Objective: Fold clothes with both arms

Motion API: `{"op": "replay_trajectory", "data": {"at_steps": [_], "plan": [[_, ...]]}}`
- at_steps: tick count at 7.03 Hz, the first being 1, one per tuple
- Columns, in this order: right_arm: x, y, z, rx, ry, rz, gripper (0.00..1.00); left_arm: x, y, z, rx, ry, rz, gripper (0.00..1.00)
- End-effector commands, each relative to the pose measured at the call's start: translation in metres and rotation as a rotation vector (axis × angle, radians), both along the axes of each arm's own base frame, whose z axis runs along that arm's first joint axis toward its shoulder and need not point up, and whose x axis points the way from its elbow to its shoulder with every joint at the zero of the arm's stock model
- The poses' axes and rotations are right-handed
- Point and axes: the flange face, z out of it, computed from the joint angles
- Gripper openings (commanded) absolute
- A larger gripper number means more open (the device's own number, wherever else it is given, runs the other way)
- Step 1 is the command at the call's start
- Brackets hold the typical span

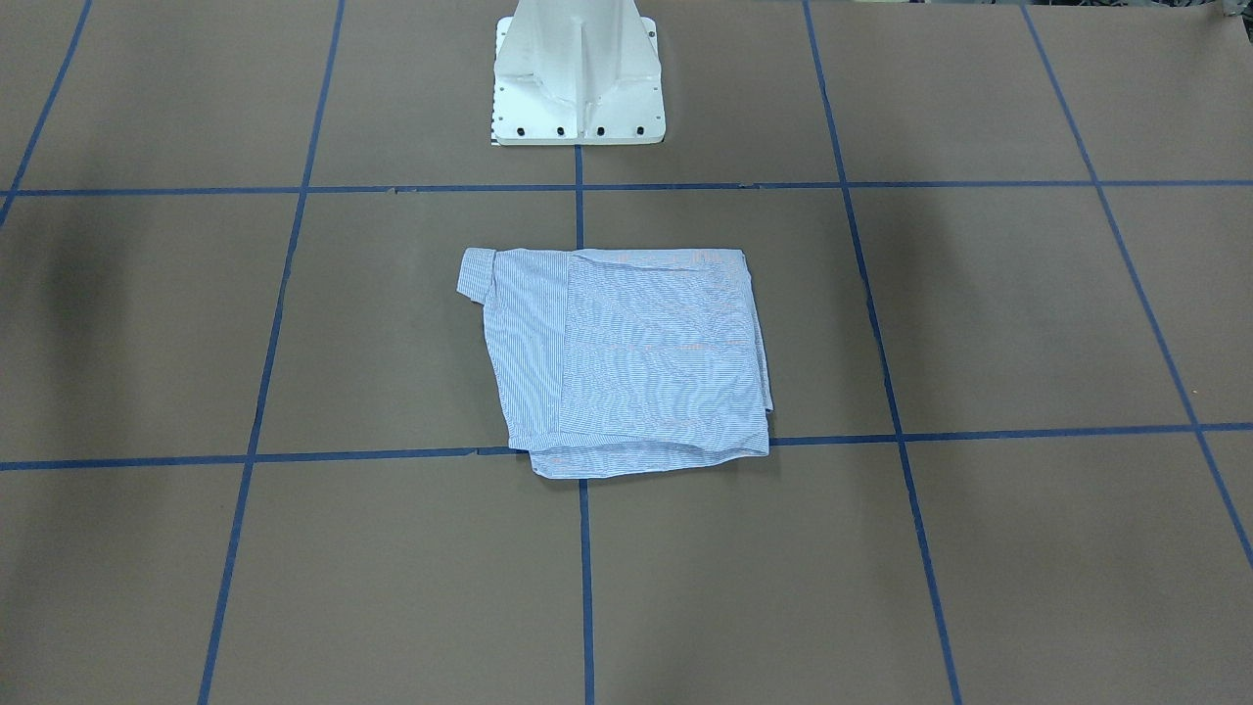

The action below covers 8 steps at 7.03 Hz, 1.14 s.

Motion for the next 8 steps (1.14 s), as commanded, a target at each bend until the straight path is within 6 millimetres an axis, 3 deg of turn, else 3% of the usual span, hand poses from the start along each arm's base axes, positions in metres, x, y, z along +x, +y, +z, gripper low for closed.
{"op": "replay_trajectory", "data": {"at_steps": [1,4,8], "plan": [[0.019,0.015,0.038,-0.077,0.006,0.034,1.0,-0.002,0.014,0.01,-0.072,0.047,0.008,1.0],[0.043,0.03,0.07,-0.157,-0.068,0.09,1.0,-0.028,0.021,0.015,-0.113,0.019,0.127,1.0],[0.065,0.045,0.086,-0.135,-0.076,0.075,1.0,-0.028,0.021,0.015,-0.119,0.022,0.121,1.0]]}}
